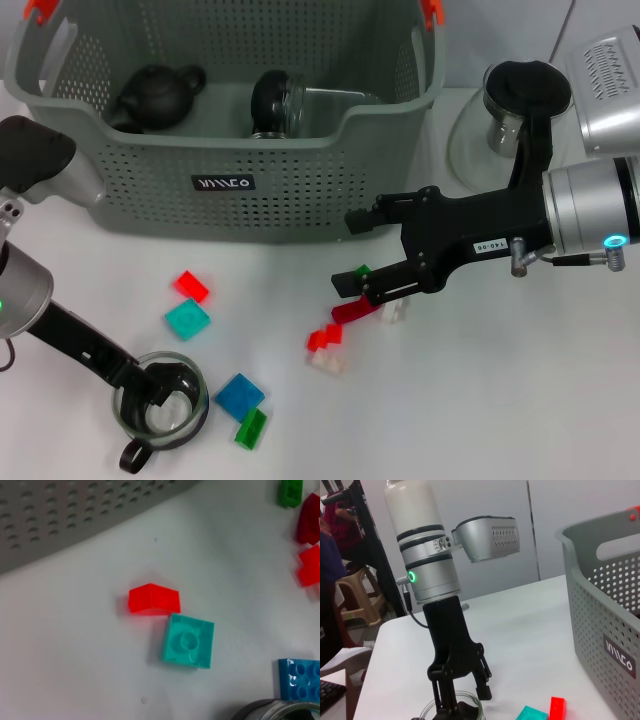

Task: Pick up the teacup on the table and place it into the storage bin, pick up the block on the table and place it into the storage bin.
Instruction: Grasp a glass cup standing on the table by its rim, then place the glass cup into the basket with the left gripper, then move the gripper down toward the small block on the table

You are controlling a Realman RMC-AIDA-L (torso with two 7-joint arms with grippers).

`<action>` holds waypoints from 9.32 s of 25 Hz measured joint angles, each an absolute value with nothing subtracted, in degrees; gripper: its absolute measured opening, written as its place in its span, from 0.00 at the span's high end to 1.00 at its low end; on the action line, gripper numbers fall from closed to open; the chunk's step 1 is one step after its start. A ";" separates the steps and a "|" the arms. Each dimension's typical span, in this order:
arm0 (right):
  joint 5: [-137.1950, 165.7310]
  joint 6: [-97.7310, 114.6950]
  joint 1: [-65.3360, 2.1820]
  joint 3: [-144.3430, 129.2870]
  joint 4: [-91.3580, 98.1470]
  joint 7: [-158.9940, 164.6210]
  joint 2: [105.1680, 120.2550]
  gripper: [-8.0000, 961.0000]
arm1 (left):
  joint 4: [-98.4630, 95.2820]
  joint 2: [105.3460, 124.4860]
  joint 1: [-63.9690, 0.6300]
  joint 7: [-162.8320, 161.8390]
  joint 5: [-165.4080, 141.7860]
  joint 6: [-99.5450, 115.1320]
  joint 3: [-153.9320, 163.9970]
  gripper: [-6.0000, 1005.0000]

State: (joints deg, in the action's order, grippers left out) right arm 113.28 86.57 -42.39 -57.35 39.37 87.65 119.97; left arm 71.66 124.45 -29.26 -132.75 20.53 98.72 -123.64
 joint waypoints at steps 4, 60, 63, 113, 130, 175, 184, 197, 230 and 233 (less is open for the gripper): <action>113.29 86.56 -42.35 -57.15 39.37 87.63 119.97 0.05 | 71.26 124.45 -29.26 -133.20 20.84 98.47 -123.50 0.30; 113.63 91.21 -40.33 -56.91 38.59 86.60 118.43 0.05 | 72.61 112.28 -43.96 -134.68 57.94 109.55 -142.43 0.95; 114.07 91.68 -40.33 -56.93 37.92 86.82 118.40 0.05 | 68.19 110.84 -46.69 -133.29 57.82 104.20 -142.44 0.95; 114.08 91.84 -40.02 -56.84 35.60 86.44 119.38 0.05 | 39.65 118.30 -54.53 -132.08 30.75 38.14 -120.94 0.95; 114.08 91.85 -40.03 -56.90 35.60 86.40 119.45 0.05 | 38.98 119.87 -54.52 -132.57 27.89 37.32 -120.93 0.95; 113.86 92.15 -39.99 -56.51 36.00 86.07 119.08 0.05 | 57.50 120.92 -51.77 -139.24 19.97 54.42 -121.28 0.15; 113.24 92.79 -39.99 -56.36 36.19 85.55 118.54 0.05 | 81.18 121.59 -46.67 -138.90 31.01 76.71 -126.22 0.14; 113.20 95.52 -40.02 -53.29 36.21 84.68 116.31 0.05 | 87.48 121.75 -27.89 -124.37 80.00 100.53 -143.62 0.14; 141.17 99.33 -53.39 -58.07 50.19 119.07 117.88 0.05 | 49.00 116.00 -16.47 -78.76 76.29 112.50 -139.02 0.14; 145.47 98.65 -55.93 -58.54 50.02 122.01 119.10 0.05 | 48.40 115.99 -16.56 -78.59 76.13 112.38 -139.03 0.14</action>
